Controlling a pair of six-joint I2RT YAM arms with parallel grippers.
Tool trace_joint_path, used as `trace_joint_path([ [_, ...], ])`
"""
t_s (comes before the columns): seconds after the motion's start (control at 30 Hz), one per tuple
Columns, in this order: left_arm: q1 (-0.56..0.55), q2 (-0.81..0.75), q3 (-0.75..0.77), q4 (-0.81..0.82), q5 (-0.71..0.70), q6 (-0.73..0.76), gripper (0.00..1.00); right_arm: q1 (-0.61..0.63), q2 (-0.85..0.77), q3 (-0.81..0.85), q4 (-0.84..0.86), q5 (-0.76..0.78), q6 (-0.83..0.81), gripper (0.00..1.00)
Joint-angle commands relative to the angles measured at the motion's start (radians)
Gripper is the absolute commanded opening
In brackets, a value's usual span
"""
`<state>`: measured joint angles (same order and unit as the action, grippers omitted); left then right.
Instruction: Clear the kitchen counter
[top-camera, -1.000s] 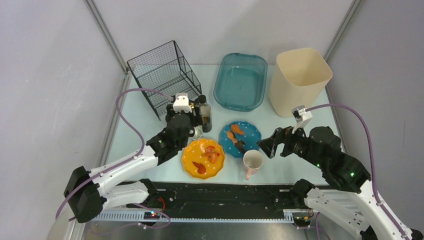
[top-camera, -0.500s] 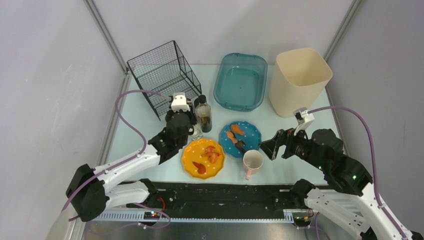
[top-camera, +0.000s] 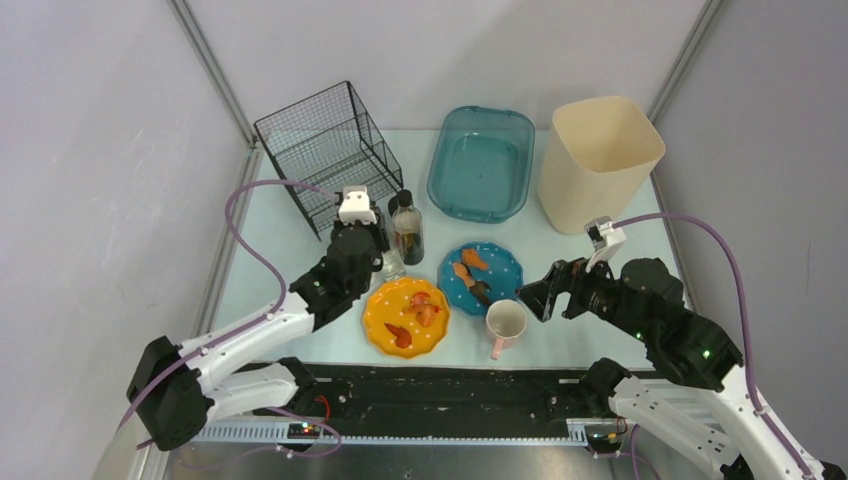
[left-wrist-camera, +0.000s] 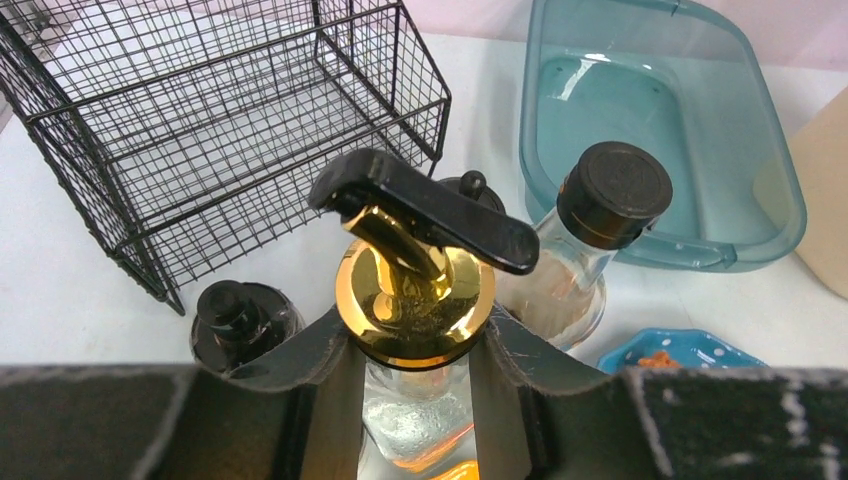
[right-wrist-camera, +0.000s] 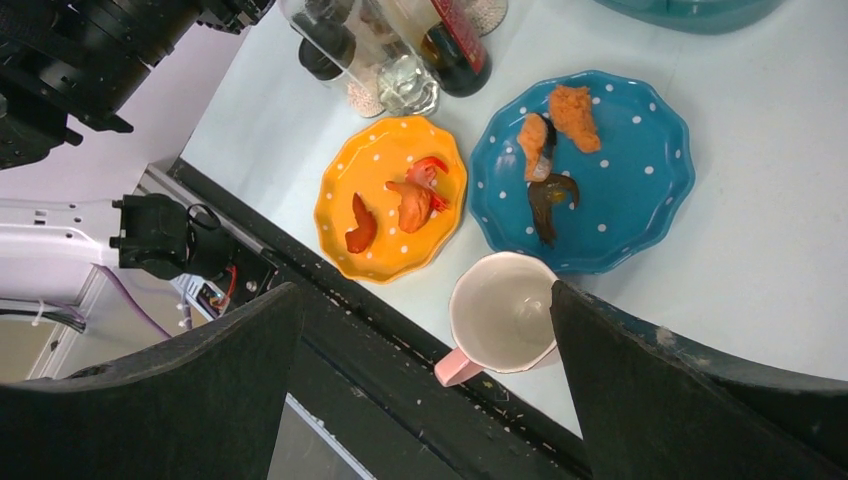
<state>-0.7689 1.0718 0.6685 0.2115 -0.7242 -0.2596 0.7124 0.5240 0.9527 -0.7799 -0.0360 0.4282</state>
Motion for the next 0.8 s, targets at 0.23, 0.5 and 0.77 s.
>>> trace_joint_path([
  [0.23,0.006,-0.101,0.299,-0.322,0.049,0.057,0.0,0.004,-0.011,0.001,0.052,-0.045,-0.003,0.98],
  [0.5,0.006,-0.146,0.48,-0.435,0.059,0.09,0.0,0.004,-0.007,0.001,0.065,-0.062,-0.004,0.98],
  [0.77,0.034,-0.066,0.717,-0.509,0.018,0.21,0.0,0.005,-0.001,0.001,0.09,-0.083,-0.005,0.98],
])
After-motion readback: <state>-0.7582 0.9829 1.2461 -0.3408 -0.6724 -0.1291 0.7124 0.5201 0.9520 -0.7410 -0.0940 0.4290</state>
